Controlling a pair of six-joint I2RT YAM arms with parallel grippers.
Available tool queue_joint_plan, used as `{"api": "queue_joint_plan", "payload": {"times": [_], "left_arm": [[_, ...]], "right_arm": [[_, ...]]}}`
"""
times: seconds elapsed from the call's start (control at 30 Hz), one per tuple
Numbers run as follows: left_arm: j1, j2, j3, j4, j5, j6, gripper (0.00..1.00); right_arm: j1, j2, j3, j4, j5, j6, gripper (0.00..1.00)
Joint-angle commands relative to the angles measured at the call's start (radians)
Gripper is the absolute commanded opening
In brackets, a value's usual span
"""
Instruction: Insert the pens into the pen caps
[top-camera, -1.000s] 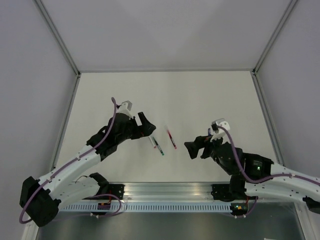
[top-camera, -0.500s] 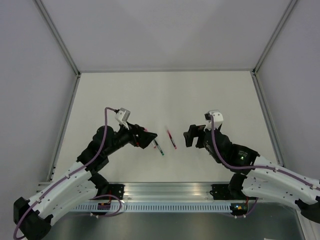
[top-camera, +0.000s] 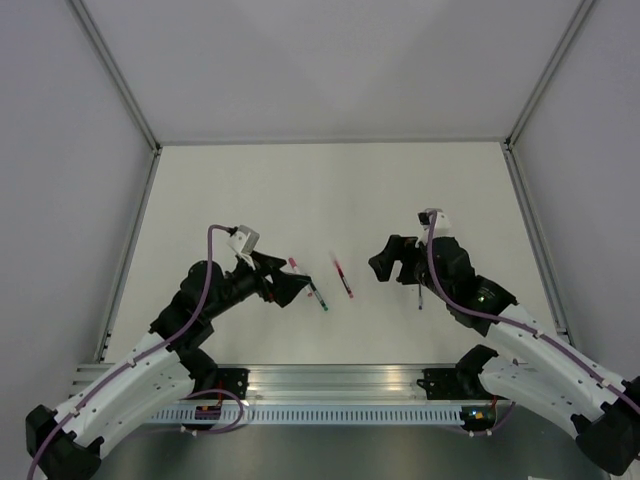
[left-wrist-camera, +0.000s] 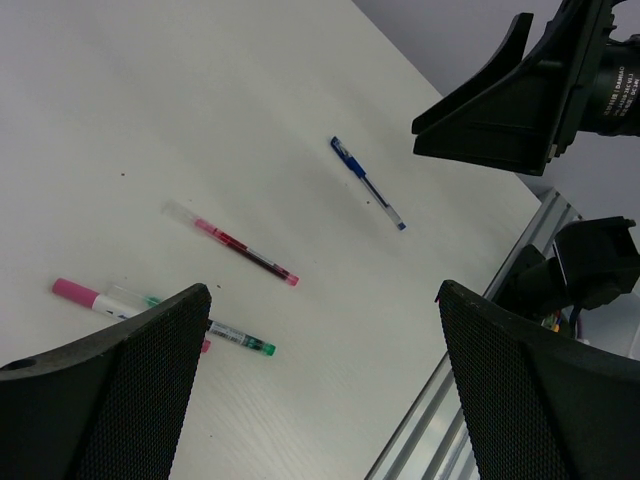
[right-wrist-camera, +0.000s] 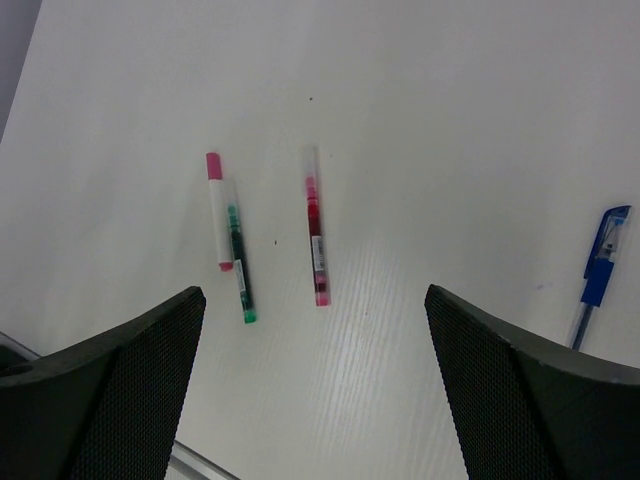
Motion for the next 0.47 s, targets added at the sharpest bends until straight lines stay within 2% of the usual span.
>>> {"api": "queue_joint_plan", "payload": {"times": [0.0,0.2,0.43], "left_arm": [[-0.003,-0.022,-0.008,0.035,0.022,0.035,1.0],[-0.003,-0.008,-0.007,0.032,0.016,0.036,1.0],[-0.003,-0.022,-0.01,0.03,0.021,0.038,1.0]], "right_arm": [[-0.007,-0.017,0.006,0.034,-0.121,-0.002,0.98],[-0.007,-0.15,-0.038,0.062,-0.068,0.004,0.98],[-0.005,-0.146,-0.032,0.061,-0.074,-0.01,0.98]]}}
